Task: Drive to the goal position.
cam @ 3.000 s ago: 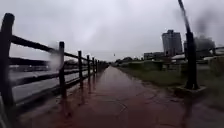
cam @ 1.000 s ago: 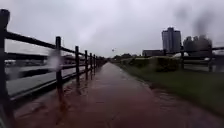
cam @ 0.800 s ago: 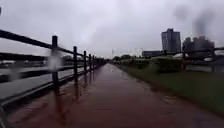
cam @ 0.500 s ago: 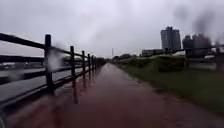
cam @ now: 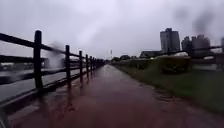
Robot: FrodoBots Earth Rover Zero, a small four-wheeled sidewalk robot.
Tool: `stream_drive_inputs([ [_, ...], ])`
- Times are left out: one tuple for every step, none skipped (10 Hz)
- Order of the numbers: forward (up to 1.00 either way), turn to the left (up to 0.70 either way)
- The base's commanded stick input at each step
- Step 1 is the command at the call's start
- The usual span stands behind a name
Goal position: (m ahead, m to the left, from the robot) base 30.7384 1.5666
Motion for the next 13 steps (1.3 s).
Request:
stream_drive_inputs([
  [1.00,0.01],
  [1.00,0.01],
  [1.00,0.01],
  [1.00,0.01],
  [1.00,0.02],
  [1.00,0.24],
  [1.00,0.37],
  [1.00,0.30],
  [1.00,0.01],
  [1.00,0.01],
  [1.00,0.01],
  [1.00,0.01],
  [1.00,0.01],
])
